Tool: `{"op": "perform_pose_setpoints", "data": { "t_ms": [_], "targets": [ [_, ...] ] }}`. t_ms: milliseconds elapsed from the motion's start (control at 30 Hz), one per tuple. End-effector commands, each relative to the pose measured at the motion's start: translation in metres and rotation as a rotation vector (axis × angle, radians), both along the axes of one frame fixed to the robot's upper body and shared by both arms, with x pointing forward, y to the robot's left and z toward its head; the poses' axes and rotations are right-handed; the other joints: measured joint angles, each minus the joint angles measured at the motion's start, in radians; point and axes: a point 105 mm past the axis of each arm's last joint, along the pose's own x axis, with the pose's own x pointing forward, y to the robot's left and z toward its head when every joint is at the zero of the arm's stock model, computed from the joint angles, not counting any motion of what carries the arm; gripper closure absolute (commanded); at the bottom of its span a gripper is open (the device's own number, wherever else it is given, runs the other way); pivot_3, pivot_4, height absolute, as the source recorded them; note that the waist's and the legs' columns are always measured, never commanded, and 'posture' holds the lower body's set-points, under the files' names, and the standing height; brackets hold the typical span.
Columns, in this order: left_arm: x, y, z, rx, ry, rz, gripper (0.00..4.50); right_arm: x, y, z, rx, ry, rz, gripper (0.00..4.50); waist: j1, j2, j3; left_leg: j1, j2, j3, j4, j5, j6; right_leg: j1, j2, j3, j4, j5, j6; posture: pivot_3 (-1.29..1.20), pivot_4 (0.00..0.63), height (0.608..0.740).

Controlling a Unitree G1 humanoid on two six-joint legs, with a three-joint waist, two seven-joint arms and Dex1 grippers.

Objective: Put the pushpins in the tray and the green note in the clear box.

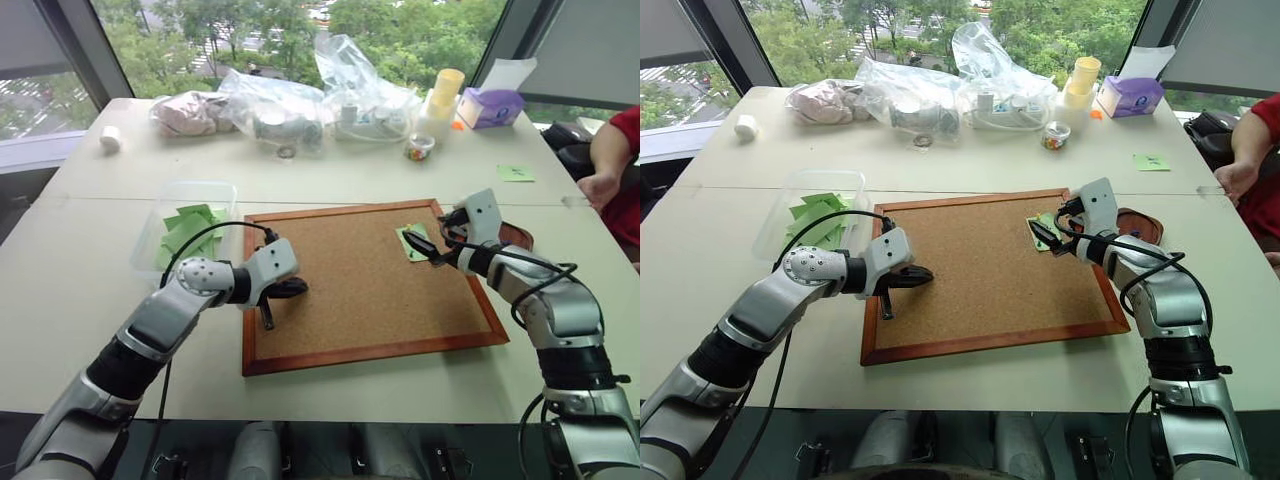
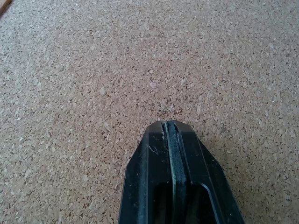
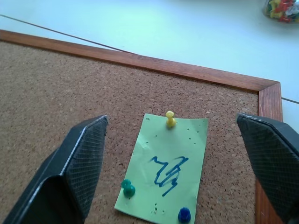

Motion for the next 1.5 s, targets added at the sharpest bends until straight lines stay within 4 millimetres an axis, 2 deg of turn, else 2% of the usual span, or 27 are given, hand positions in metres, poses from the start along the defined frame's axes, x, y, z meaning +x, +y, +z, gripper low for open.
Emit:
{"op": "perform_pose_setpoints", "data": {
  "t_ms": [33,267,367,467,700,933,1167,1500],
  "targets": [
    [-0.003,0.005,-0.008,0.030,0.021,0.023,4.46,0.007,0.007,0.011,-0.007,-0.063,0.030,0.00,0.000,0.000,0.000,0.000,0.000,0.000,0.000,0.000,0.000,0.000,0.000,0.000,0.000,0.000,0.000,0.00,0.150,0.731],
    [-0.005,0.004,-0.009,0.031,0.022,0.024,4.46,0.027,0.023,0.001,0.019,-0.037,0.074,0.00,-0.002,0.000,0.000,0.001,0.001,0.000,0.000,0.000,0.000,0.000,0.000,0.000,0.001,0.000,0.000,0.00,0.150,0.731],
    [-0.006,0.005,-0.010,0.031,0.021,0.028,4.46,0.031,0.024,-0.002,0.018,-0.033,0.077,0.00,-0.002,0.001,0.000,0.001,0.001,0.000,0.000,0.000,0.000,0.000,0.000,0.000,0.001,0.000,0.000,0.00,0.150,0.731],
    [-0.007,0.006,-0.010,0.031,0.021,0.033,4.50,0.034,0.024,-0.006,0.020,-0.025,0.078,0.91,-0.003,0.001,0.000,0.001,0.001,0.000,0.000,0.000,0.000,0.000,0.000,0.000,0.001,0.000,0.000,0.00,0.150,0.731],
    [-0.008,0.006,-0.010,0.032,0.018,0.037,4.50,0.036,0.022,-0.013,0.029,-0.013,0.075,4.47,-0.004,0.001,-0.001,0.001,0.001,0.000,0.000,0.000,0.000,0.000,0.000,0.000,0.001,0.000,0.000,0.00,0.150,0.731],
    [-0.008,0.006,-0.012,0.041,0.024,0.029,4.50,0.035,0.014,0.004,0.089,-0.102,0.035,4.47,-0.004,0.001,-0.001,0.001,0.001,0.001,0.000,0.000,-0.001,0.000,0.000,0.000,0.002,0.000,0.000,0.00,0.150,0.731],
    [-0.009,0.005,-0.014,0.058,0.034,0.009,4.50,0.033,0.004,0.034,0.184,-0.219,-0.009,4.47,-0.004,0.002,0.000,0.001,0.001,0.001,0.000,0.000,-0.001,0.000,0.000,0.000,0.002,0.000,0.000,0.00,0.150,0.731],
    [-0.010,0.004,-0.015,0.057,0.039,-0.002,4.50,0.026,-0.006,0.041,0.227,-0.234,-0.054,4.47,-0.004,0.003,-0.001,0.002,0.002,0.001,0.000,0.000,-0.001,0.000,0.000,0.000,0.002,0.000,0.000,0.00,0.150,0.731]
  ]
}}
